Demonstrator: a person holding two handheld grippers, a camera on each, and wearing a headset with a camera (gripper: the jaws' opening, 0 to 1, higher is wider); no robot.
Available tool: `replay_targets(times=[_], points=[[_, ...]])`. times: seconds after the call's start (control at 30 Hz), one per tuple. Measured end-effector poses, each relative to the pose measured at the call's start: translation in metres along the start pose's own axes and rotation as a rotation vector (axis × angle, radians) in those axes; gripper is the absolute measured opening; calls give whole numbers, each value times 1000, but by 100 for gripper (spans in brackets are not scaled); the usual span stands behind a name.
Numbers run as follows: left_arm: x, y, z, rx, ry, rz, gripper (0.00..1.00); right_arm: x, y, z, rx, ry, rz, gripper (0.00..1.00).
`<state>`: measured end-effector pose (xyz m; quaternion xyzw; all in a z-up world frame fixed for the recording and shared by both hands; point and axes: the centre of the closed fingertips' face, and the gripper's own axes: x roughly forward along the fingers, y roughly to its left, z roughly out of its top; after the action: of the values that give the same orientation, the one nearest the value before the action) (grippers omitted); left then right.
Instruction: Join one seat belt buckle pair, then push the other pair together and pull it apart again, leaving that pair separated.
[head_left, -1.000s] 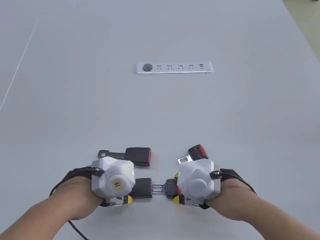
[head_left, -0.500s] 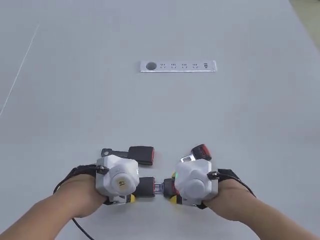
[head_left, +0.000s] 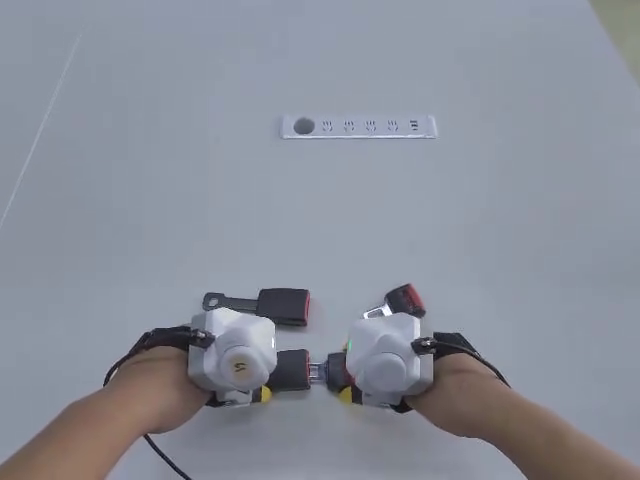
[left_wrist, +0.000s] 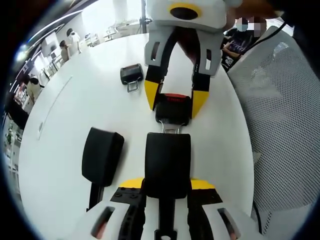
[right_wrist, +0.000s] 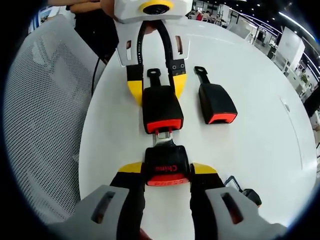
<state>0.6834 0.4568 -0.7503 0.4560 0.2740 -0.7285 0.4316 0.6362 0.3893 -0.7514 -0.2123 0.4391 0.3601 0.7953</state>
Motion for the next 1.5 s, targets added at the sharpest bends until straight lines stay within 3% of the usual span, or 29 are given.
replay_targets(times=[0.2, 0.5, 0.67, 1.03, 1.5], points=[[0, -1, 0, 12, -4, -5, 32, 2, -2, 4, -42, -19, 4, 33], [-1, -1, 0, 3, -17, 0, 31, 4, -4, 8, -50, -25, 11, 32], [0, -1, 0, 2, -6, 0, 31, 9, -2, 18, -56, -31, 10, 32], [-1, -1, -2, -7, -50, -2, 31, 11, -1, 19, -58, -24, 13, 32], [-1, -1, -2, -5, -37, -2, 32, 11, -1, 20, -52, -20, 7, 32]])
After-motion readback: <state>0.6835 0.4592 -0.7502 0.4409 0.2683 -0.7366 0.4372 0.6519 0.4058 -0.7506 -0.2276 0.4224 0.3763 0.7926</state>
